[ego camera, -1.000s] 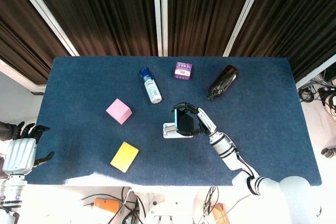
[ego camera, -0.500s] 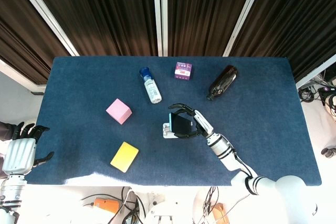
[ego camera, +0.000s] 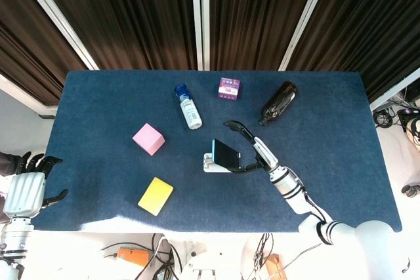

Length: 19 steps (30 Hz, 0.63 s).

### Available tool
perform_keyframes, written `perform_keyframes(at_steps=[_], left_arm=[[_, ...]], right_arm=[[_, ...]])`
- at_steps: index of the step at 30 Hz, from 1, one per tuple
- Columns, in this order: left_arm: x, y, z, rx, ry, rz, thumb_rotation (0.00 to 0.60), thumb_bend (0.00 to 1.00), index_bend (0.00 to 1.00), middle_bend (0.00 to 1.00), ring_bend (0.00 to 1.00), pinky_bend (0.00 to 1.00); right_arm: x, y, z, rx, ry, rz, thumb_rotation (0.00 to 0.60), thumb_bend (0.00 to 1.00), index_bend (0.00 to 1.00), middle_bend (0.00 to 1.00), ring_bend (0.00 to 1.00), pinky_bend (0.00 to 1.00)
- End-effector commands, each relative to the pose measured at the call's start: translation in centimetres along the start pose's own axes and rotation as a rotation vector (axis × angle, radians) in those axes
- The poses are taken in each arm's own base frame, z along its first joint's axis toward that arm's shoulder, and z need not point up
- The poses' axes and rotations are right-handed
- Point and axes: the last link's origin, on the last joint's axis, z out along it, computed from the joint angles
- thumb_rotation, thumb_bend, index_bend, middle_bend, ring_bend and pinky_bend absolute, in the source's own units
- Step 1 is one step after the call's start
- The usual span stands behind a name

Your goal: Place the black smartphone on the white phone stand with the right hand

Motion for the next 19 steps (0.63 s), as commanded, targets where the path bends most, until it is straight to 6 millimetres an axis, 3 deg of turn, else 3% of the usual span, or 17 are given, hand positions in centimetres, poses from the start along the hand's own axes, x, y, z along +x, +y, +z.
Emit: perform_keyframes(at_steps=[1, 4, 7, 10, 14, 19], left_arm=[[0.0, 0.0, 0.2, -0.004, -0.001, 0.000, 0.600, 0.11, 0.27, 0.24, 0.13, 0.00], [0.0, 0.1, 0.4, -0.012, 0.003, -0.003, 0.600, 0.11, 0.27, 0.24, 0.13, 0.00], [0.0, 0.0, 0.5, -0.017, 0.007, -0.006, 0.600, 0.11, 0.27, 0.24, 0.13, 0.00], [0.0, 0.0, 0.6, -0.021, 0.010, -0.009, 0.600, 0.11, 0.27, 0.24, 0.13, 0.00], [0.1, -0.1, 0.6, -0.021, 0.024, -0.014, 0.600, 0.11, 0.27, 0.24, 0.13, 0.00], [0.1, -0.1, 0.5, -0.025, 0.036, -0.012, 0.600, 0.11, 0.27, 0.24, 0.13, 0.00]], right_arm=[[6.0, -1.4, -3.2, -0.081, 0.079, -0.454, 0.600, 0.24, 0.14, 0.17, 0.07, 0.15], [8.9, -3.1, -5.5, -0.173, 0.107, -0.670, 0.600, 0.24, 0.15, 0.17, 0.05, 0.14], [12.0, -5.6, -9.2, -0.300, 0.163, -0.865, 0.600, 0.24, 0.15, 0.17, 0.05, 0.13], [13.7, -7.7, -12.5, -0.399, 0.206, -0.945, 0.600, 0.24, 0.15, 0.16, 0.05, 0.13], [14.8, -9.2, -16.3, -0.516, 0.241, -0.973, 0.600, 0.24, 0.13, 0.16, 0.02, 0.12], [15.3, -10.4, -19.7, -0.583, 0.299, -0.970, 0.600, 0.24, 0.11, 0.15, 0.00, 0.09]])
